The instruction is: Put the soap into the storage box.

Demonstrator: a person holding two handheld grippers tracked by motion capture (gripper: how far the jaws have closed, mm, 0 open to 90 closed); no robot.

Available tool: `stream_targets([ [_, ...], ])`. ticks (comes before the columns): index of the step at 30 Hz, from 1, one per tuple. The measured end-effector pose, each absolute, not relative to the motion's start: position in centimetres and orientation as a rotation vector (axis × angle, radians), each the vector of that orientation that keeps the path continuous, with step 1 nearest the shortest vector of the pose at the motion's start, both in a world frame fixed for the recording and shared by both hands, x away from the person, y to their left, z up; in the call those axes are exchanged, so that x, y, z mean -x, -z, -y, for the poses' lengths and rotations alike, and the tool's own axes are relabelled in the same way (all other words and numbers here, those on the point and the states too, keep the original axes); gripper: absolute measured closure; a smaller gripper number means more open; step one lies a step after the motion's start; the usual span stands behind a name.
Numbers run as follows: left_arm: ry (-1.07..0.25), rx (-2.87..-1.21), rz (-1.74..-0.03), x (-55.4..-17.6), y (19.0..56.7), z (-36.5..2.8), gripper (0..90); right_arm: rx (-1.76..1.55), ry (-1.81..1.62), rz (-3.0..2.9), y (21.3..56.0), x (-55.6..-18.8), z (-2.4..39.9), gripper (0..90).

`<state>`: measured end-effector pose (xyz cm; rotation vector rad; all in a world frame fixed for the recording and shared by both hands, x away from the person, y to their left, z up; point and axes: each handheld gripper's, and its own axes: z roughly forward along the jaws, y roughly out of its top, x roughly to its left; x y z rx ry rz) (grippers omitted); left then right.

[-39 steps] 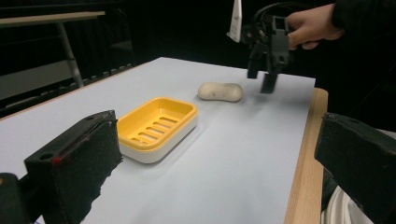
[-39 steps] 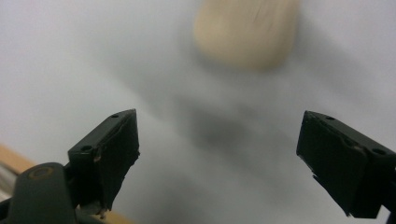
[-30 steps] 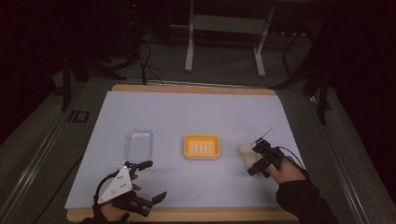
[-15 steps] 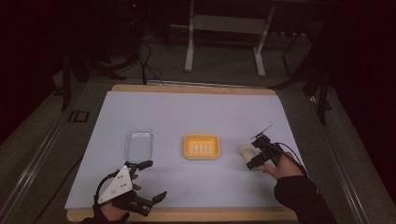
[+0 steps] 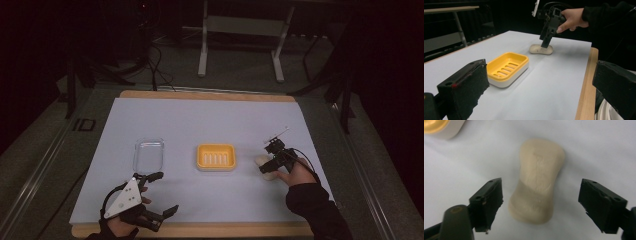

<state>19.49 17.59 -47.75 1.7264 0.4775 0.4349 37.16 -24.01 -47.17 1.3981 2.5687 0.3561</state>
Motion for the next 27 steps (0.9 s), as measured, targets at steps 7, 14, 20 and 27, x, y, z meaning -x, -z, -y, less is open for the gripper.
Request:
stream_targets([
  [7,-0.434,-1.731,-0.474,-19.5,47.8,-17.6,0.5,-1.426,-0.365,-2.529,48.0,-37.5,23.8,24.8],
  [14,-0.433,-1.732,-0.474,-19.5,47.8,-17.6,0.5,-1.421,-0.351,-2.522,49.0,-37.7,23.7,30.8],
  [20,-0.437,-1.732,-0.473,-19.5,47.8,-17.5,0.5,-1.418,-0.333,-2.531,49.9,-37.7,23.4,35.1],
  [27,-0.434,-1.735,-0.471,-19.5,47.8,-17.5,0.5,-1.444,-0.342,-2.547,50.1,-37.8,23.4,43.4],
])
